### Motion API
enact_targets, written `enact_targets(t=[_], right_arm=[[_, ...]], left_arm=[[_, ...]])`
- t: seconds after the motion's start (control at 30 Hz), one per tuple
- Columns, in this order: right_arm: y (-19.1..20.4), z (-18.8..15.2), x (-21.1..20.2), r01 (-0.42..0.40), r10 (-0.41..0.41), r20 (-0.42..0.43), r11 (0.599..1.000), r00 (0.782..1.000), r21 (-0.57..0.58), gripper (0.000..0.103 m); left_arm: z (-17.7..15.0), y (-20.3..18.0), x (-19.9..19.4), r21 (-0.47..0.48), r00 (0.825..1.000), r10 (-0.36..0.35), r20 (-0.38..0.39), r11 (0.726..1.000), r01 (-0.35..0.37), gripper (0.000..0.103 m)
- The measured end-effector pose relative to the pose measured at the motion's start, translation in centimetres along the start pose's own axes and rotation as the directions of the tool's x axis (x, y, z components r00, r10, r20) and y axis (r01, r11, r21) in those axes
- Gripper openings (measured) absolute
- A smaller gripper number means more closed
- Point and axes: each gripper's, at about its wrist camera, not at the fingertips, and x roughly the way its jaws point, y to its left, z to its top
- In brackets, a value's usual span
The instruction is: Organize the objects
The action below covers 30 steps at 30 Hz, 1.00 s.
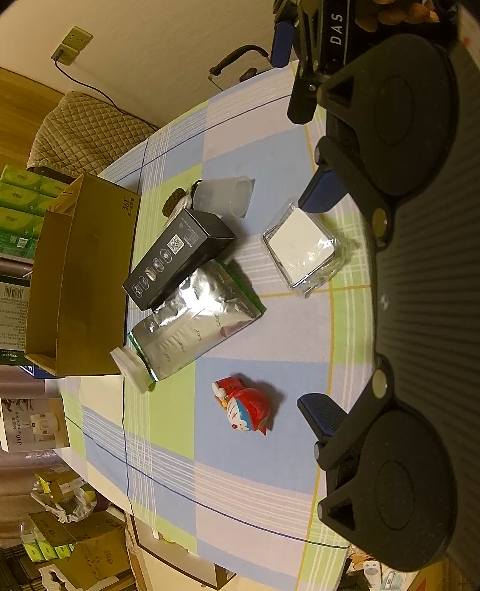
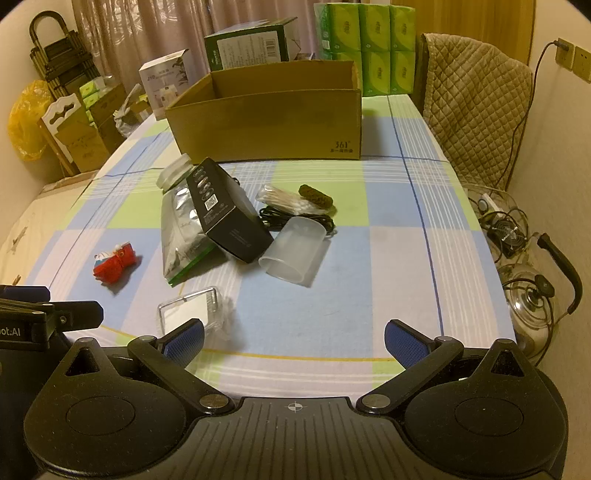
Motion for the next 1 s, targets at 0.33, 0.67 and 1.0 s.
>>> enact_targets(t=[0.33,0.67,1.0], right_arm=[[-0.07,0.25,-0.20,0.000,0.000,0.000,1.000,1.000,-0.003,0.101],[-0.13,0.38,-0.23,0.000,0.000,-0.002,1.000,1.000,-0.006,0.101],[-0.14,0.54,-0.34,0.000,0.000,-0.003,1.000,1.000,-0.010,0.101]], left_arm=[[0.25,0.04,-0.13,0.003,1.000,-0.004,0.002,1.000,0.004,0.102],[0.51,-0.08,-0.14,0.004,1.000,-0.006,0.001,1.000,0.006,0.102],[0.66,0.01,-0.26,0.001,1.000,-0.008,0.007,1.000,0.008,0.102]])
